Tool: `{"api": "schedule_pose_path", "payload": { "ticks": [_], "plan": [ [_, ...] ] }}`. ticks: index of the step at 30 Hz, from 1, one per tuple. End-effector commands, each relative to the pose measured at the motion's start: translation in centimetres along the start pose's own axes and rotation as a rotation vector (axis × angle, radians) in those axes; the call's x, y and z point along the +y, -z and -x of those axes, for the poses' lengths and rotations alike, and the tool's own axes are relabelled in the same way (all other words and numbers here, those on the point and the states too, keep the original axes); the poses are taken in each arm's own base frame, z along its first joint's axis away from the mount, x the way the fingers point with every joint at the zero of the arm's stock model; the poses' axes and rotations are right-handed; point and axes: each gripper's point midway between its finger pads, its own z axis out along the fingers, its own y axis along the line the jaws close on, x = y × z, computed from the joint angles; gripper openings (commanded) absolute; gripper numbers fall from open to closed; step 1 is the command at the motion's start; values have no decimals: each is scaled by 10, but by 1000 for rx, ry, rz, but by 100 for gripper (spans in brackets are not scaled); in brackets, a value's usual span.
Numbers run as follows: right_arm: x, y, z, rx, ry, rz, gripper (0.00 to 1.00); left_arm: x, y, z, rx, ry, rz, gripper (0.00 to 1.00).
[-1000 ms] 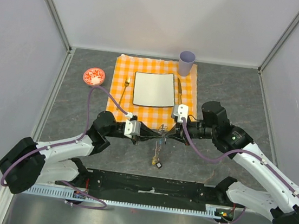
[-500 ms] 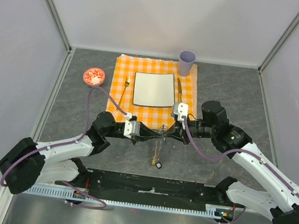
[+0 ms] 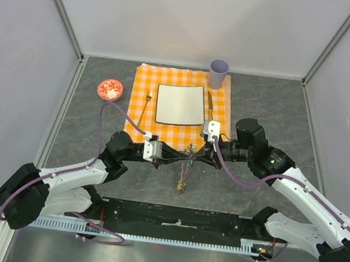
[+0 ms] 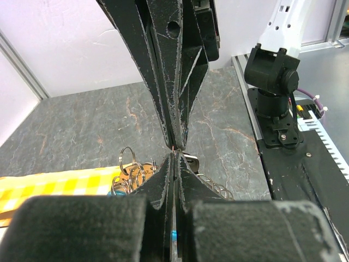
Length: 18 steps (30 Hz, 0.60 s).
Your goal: Put the keys on the keyring
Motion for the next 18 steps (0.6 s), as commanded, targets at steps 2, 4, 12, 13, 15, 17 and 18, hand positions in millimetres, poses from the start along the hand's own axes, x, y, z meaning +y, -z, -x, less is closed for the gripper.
{"api": "schedule_pose_path", "payload": {
  "ticks": [2, 4, 12, 13, 15, 17, 18],
  "plan": [
    [6, 0, 6, -29, 11, 30, 0, 8, -2, 30, -95, -73, 29, 2],
    [6, -1, 6, -37, 6, 33, 0, 9, -2, 31, -99, -74, 34, 2],
    [5, -6, 10, -79, -8, 33, 0, 4, -2, 37, -135, -66, 19, 2],
    [4, -6, 10, -79, -6, 25, 0, 5, -2, 37, -135, -67, 22, 2],
    [-2, -5, 6, -60, -9, -12, 0, 7, -1, 37, -134, -72, 38, 2],
    [-4, -2, 4, -44, -6, -34, 0, 9, 3, 37, -133, -86, 62, 2],
    [-7, -1, -1, -24, -9, -51, 0, 12, 4, 37, -130, -90, 82, 2]
  ]
}}
